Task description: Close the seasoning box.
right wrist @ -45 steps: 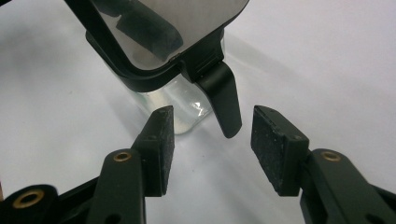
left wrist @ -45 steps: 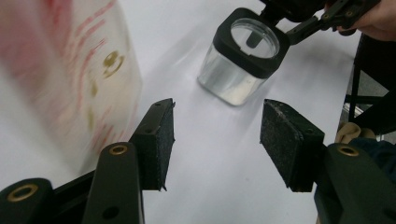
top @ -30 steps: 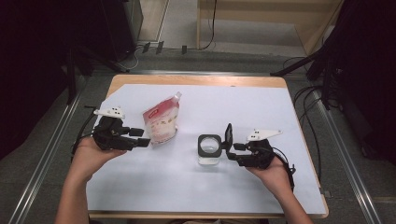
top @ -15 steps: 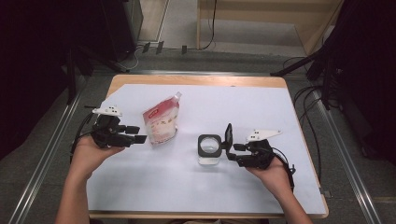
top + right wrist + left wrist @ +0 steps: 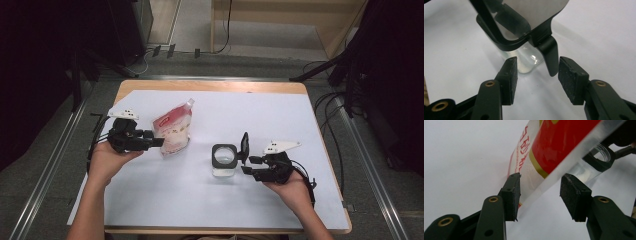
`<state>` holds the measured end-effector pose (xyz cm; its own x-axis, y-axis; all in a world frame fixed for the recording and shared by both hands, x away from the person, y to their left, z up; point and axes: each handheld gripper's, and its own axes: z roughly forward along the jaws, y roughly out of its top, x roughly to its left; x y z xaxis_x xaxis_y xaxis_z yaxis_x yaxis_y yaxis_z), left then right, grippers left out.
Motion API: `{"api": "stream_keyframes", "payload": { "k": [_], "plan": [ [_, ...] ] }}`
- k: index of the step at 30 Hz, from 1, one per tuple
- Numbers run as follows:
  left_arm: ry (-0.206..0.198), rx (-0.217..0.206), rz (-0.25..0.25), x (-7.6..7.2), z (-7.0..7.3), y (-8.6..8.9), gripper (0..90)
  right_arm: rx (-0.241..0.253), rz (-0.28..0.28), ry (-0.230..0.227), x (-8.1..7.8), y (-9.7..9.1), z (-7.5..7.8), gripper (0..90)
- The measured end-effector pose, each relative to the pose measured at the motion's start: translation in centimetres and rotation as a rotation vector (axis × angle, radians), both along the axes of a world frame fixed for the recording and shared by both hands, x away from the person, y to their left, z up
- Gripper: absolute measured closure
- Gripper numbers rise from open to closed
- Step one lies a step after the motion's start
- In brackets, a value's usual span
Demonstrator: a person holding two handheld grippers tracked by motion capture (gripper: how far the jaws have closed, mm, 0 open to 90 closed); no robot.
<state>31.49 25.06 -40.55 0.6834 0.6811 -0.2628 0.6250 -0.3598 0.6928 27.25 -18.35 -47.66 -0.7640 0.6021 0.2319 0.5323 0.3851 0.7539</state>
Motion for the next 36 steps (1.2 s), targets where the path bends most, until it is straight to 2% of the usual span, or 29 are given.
{"api": "stream_keyframes", "payload": {
  "k": [3, 9, 15, 16, 17, 20, 28, 30, 31, 36],
  "plan": [
    [0.006, 0.001, 0.005, 0.3, -0.3, -0.4, 54.5, -0.004, 0.012, -0.002, -0.3, 0.2, 0.1, 50.7],
    [-0.016, -0.001, 0.043, 0.8, -0.3, -0.8, 58.9, -0.007, 0.038, -0.003, -1.0, 0.7, 0.2, 51.4],
    [-0.022, -0.02, 0.039, 1.3, -0.5, -1.4, 60.8, -0.003, 0.058, -0.012, -1.6, 0.9, 0.4, 52.4],
    [-0.034, -0.012, 0.037, 1.4, -0.6, -1.5, 61.0, -0.002, 0.06, -0.01, -1.8, 1.0, 0.5, 52.4],
    [-0.027, -0.001, 0.035, 1.5, -0.6, -1.7, 61.3, 0.003, 0.068, -0.006, -1.9, 1.1, 0.5, 52.5],
    [-0.038, -0.003, 0.045, 1.6, -0.9, -2.1, 63.8, 0.004, 0.093, -0.014, -2.3, 1.5, 0.7, 52.5],
    [-0.047, -0.005, 0.048, 1.6, -0.9, -2.2, 77.0, 0.008, 0.127, -0.026, -3.2, 2.4, 1.2, 53.8],
    [-0.039, -0.004, 0.036, 1.7, -0.9, -2.1, 83.0, 0.016, 0.136, -0.036, -3.5, 2.7, 1.5, 54.8],
    [-0.041, -0.013, 0.044, 1.7, -0.9, -2.0, 89.2, 0.02, 0.139, -0.039, -3.7, 2.9, 1.6, 54.9],
    [-0.016, -0.04, 0.065, 1.7, -0.9, -2.0, 90.0, 0.025, 0.168, -0.053, -4.4, 4.1, 2.1, 55.0]
  ]
}}
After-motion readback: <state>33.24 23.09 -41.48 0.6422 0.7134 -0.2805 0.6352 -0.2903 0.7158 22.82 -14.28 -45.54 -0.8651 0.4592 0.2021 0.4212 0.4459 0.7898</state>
